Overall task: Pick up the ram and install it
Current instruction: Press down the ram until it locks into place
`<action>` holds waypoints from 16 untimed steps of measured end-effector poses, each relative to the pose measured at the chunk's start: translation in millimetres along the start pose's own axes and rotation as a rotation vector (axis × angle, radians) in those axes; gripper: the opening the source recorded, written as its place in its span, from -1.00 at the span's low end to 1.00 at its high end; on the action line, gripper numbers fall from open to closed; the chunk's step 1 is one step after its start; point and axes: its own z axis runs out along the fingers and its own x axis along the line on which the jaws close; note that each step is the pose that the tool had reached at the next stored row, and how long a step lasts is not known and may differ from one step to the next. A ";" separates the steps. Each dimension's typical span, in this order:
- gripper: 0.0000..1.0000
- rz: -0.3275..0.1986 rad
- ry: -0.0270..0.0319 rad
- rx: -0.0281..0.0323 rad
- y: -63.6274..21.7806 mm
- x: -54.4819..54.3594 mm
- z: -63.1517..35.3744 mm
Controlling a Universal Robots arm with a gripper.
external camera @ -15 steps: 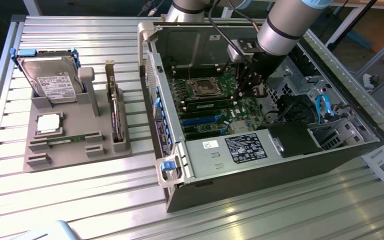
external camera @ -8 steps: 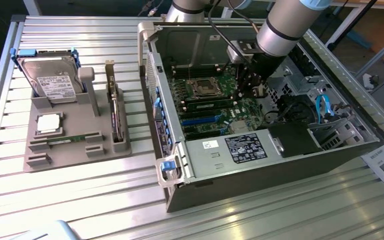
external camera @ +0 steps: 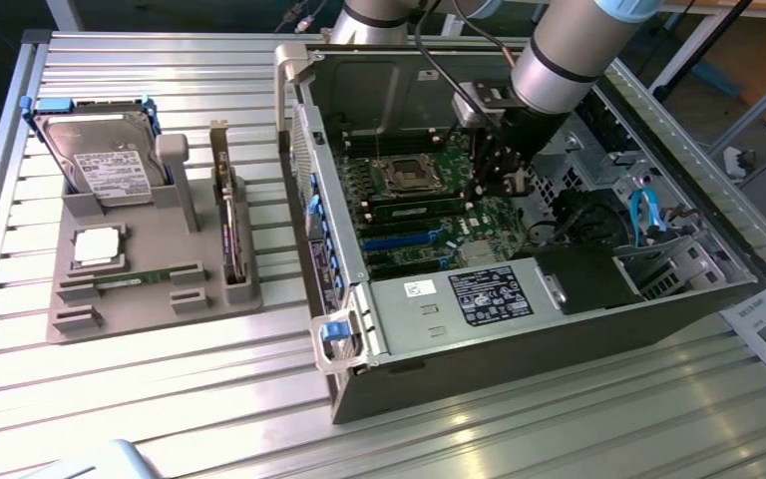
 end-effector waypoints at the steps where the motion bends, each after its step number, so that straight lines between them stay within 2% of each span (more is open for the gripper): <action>1: -0.80 0.000 -0.0002 0.0000 0.0 0.0 0.1; 16: -0.80 0.000 -0.0001 0.0000 -0.2 0.2 3.6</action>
